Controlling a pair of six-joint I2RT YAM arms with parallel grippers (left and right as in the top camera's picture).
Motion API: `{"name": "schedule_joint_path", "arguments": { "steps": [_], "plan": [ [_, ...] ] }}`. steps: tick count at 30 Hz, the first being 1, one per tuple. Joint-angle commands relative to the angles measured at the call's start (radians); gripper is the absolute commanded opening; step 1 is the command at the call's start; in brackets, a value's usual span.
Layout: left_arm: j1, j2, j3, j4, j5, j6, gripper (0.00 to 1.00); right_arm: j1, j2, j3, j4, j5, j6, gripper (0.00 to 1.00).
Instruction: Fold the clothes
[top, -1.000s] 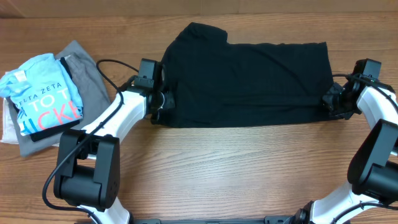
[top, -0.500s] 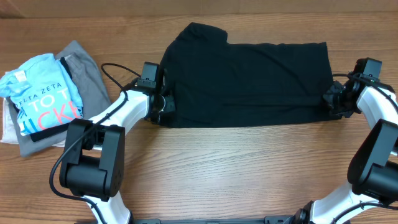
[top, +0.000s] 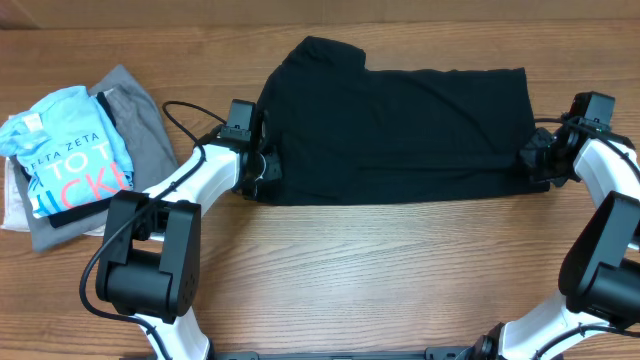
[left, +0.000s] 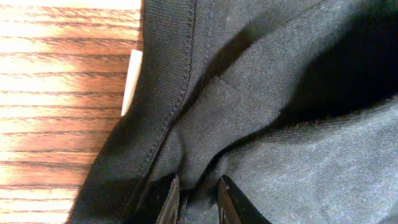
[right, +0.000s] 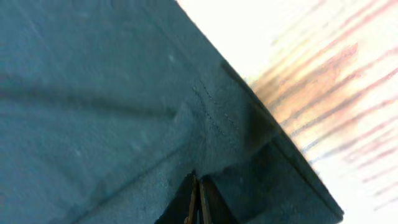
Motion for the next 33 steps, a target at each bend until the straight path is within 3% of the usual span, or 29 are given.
{"name": "schedule_joint_path", "arguments": {
  "steps": [1, 7, 8, 9, 10, 14, 19, 23, 33],
  "plan": [
    [-0.006, 0.078, -0.029, -0.013, -0.013, 0.006, 0.25, -0.002, -0.001, 0.019, 0.062, -0.041, 0.008, 0.04],
    [-0.006, 0.078, -0.029, -0.031, -0.013, 0.006, 0.23, -0.002, -0.001, 0.019, 0.238, -0.126, 0.079, 0.04],
    [-0.006, 0.078, -0.029, -0.032, -0.013, 0.006, 0.23, -0.002, -0.001, 0.019, 0.248, -0.135, 0.079, 0.15],
    [-0.006, 0.078, -0.029, -0.032, -0.013, 0.006, 0.23, -0.001, -0.001, 0.019, 0.249, -0.136, 0.079, 0.35],
    [-0.006, 0.078, -0.029, -0.031, -0.013, 0.006, 0.23, -0.001, -0.001, 0.019, 0.241, -0.136, 0.079, 0.47],
    [-0.006, 0.078, -0.029, -0.031, -0.014, 0.003, 0.23, -0.003, -0.001, 0.019, 0.147, -0.099, 0.027, 0.56],
    [-0.006, 0.078, -0.029, -0.032, -0.014, 0.003, 0.23, -0.022, -0.001, 0.019, -0.030, 0.090, 0.030, 0.56],
    [-0.006, 0.078, -0.029, -0.031, -0.014, 0.003, 0.23, -0.037, -0.001, 0.018, -0.114, 0.115, 0.025, 0.56],
    [-0.006, 0.078, -0.029, -0.032, -0.014, 0.004, 0.23, -0.033, -0.001, -0.080, -0.095, 0.106, 0.026, 0.54]
  ]
}}
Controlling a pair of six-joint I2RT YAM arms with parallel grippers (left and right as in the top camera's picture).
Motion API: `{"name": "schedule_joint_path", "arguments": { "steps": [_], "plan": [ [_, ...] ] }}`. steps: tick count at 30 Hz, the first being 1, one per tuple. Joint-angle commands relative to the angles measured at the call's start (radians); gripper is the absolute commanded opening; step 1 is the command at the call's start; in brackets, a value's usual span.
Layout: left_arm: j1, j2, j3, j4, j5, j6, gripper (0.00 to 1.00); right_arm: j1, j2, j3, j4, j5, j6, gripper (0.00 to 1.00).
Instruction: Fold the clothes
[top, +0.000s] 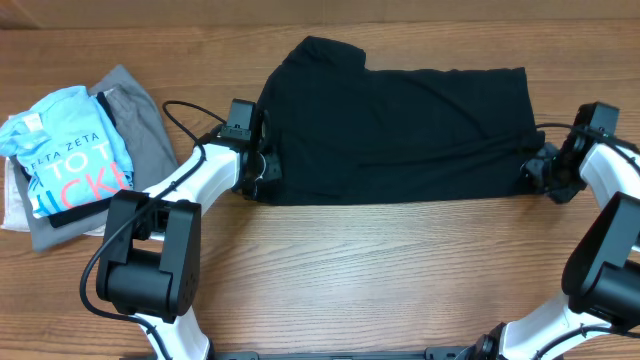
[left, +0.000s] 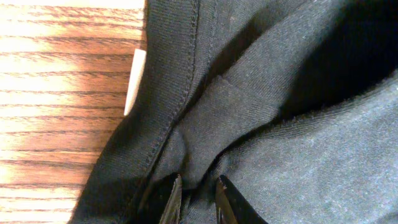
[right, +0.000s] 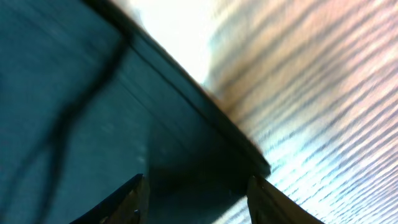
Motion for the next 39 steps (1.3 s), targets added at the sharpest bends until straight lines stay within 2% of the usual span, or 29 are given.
{"name": "schedule_joint_path", "arguments": {
  "steps": [1, 4, 7, 10, 19, 27, 33, 39],
  "plan": [
    [-0.006, 0.076, -0.034, -0.021, -0.010, 0.004, 0.23, 0.004, -0.001, -0.055, 0.023, 0.012, -0.002, 0.54],
    [-0.006, 0.076, -0.034, -0.023, -0.010, 0.004, 0.23, 0.004, -0.001, -0.087, 0.051, 0.009, -0.002, 0.47],
    [-0.006, 0.076, -0.034, -0.038, -0.010, 0.005, 0.24, 0.004, -0.001, -0.094, 0.049, 0.010, -0.002, 0.19],
    [-0.006, 0.076, -0.034, -0.075, -0.011, 0.005, 0.21, 0.002, -0.001, -0.093, 0.019, 0.016, -0.002, 0.04],
    [-0.005, 0.076, -0.034, -0.369, -0.006, -0.032, 0.09, -0.050, -0.001, -0.093, -0.243, 0.116, 0.130, 0.04],
    [-0.005, 0.076, -0.034, -0.610, 0.002, -0.045, 0.06, -0.101, -0.002, -0.093, -0.428, 0.127, 0.160, 0.04],
    [-0.005, 0.035, -0.034, -0.633, 0.040, -0.026, 0.05, -0.114, -0.020, -0.093, -0.453, 0.126, 0.177, 0.04],
    [-0.005, -0.138, -0.004, -0.582, 0.047, 0.014, 0.09, -0.106, -0.105, -0.040, -0.433, 0.061, 0.147, 0.06]
  ]
}}
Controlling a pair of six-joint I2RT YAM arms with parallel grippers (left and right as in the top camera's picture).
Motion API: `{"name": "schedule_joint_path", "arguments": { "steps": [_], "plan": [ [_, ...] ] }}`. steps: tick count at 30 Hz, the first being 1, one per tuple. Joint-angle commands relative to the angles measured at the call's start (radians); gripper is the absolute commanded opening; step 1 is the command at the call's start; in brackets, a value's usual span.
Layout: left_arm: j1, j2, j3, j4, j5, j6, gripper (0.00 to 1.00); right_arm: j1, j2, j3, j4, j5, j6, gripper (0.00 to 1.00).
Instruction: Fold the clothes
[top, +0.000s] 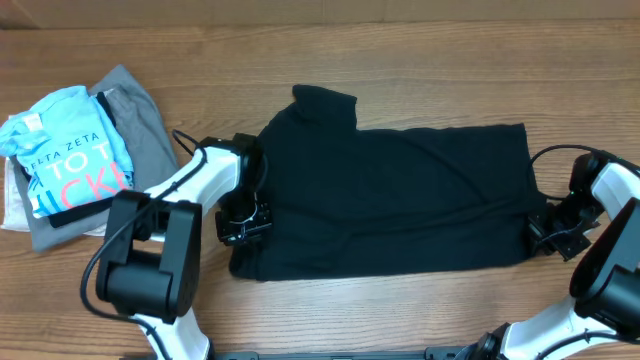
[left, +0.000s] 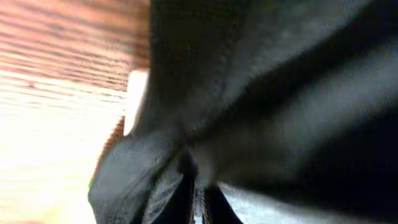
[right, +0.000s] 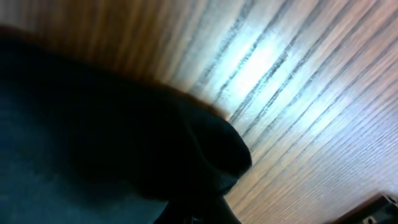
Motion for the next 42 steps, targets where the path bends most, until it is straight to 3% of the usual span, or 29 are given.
{"name": "schedule_joint_path", "arguments": {
  "steps": [1, 2, 3, 4, 5, 6, 10, 15, 23, 27, 36, 42],
  "plan": [
    [-0.005, -0.156, 0.037, 0.035, -0.010, 0.035, 0.12, 0.000, -0.103, 0.068, 0.000, -0.024, -0.011, 0.09],
    [-0.004, -0.187, 0.056, 0.051, -0.010, 0.050, 0.16, 0.001, -0.125, 0.090, -0.004, -0.045, -0.032, 0.13],
    [-0.004, -0.212, 0.074, 0.066, -0.010, 0.061, 0.43, 0.001, -0.142, 0.108, -0.004, -0.068, -0.055, 0.20],
    [-0.004, -0.237, 0.095, 0.095, -0.010, 0.077, 0.70, 0.001, -0.162, 0.131, -0.004, -0.096, -0.085, 0.35],
    [-0.004, -0.255, 0.112, 0.124, -0.010, 0.092, 0.83, 0.001, -0.178, 0.153, -0.005, -0.119, -0.106, 0.43],
    [-0.004, -0.270, 0.135, 0.159, -0.010, 0.108, 0.85, 0.001, -0.190, 0.171, -0.005, -0.138, -0.121, 0.51],
    [-0.004, -0.273, 0.216, 0.282, -0.009, 0.127, 0.83, 0.001, -0.219, 0.235, -0.009, -0.200, -0.177, 0.59],
    [-0.005, -0.195, 0.288, 0.454, -0.001, 0.126, 0.83, 0.001, -0.223, 0.240, -0.008, -0.243, -0.214, 0.60],
    [-0.004, 0.134, 0.435, 0.694, 0.049, 0.127, 0.84, 0.001, -0.223, 0.240, -0.010, -0.242, -0.214, 0.60],
    [-0.004, 0.282, 0.517, 0.752, 0.181, 0.125, 0.83, 0.001, -0.223, 0.240, -0.014, -0.242, -0.214, 0.60],
    [-0.005, 0.428, 0.622, 0.802, 0.177, 0.114, 0.81, 0.001, -0.223, 0.240, -0.020, -0.241, -0.214, 0.60],
    [-0.005, 0.428, 0.622, 0.807, 0.155, 0.108, 0.65, 0.001, -0.223, 0.240, -0.013, -0.241, -0.214, 0.60]
  ]
}}
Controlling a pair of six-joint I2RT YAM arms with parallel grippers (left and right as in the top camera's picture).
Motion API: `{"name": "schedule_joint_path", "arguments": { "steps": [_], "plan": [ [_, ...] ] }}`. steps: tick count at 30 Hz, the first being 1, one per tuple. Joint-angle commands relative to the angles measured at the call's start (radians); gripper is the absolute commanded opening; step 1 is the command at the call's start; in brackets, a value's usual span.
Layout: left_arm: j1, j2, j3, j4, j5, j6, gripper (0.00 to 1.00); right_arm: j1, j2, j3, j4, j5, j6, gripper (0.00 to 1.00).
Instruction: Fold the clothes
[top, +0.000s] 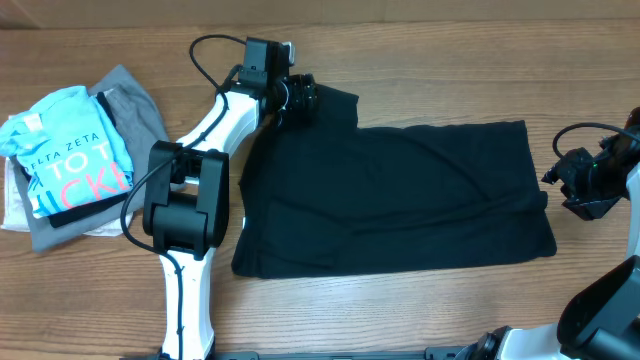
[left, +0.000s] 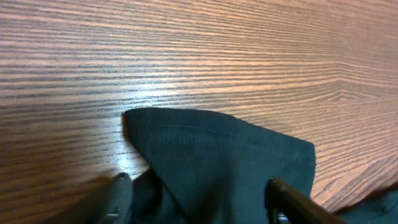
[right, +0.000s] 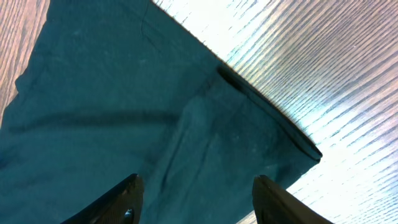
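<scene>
A black garment (top: 390, 195) lies spread flat on the wooden table, folded into a wide rectangle with a sleeve (top: 330, 105) sticking out at its far left corner. My left gripper (top: 300, 98) stands open over that sleeve (left: 217, 155), its fingers (left: 118, 190) either side of the cloth. My right gripper (top: 578, 185) is open just off the garment's right edge, with the cloth (right: 174, 112) below its spread fingers (right: 127, 199).
A pile of other clothes lies at the far left: a light blue printed T-shirt (top: 70, 150) on top of a grey garment (top: 145, 125). Cables run from both arms across the table (top: 400, 320).
My left gripper has let go of the garment's near left part, moved to the far sleeve and opened. My right gripper has released the near right corner and now sits open off the right edge.
Both grippers first held the near edge of the folded garment, left and right, the right opening briefly at the second moment. Then that edge lay nearer the front, the garment wider. Now the cloth lies flat and both grippers are open, the left at the sleeve.
</scene>
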Motion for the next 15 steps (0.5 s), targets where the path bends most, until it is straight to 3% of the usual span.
{"name": "schedule_joint_path", "arguments": {
  "steps": [1, 15],
  "plan": [
    [-0.006, 0.021, 0.022, 0.001, 0.000, 0.001, 0.63, 0.001, -0.010, 0.014, 0.007, -0.006, -0.004, 0.60],
    [-0.013, 0.040, 0.017, -0.015, -0.079, -0.013, 0.65, 0.001, -0.010, 0.014, 0.006, -0.006, -0.004, 0.60]
  ]
}}
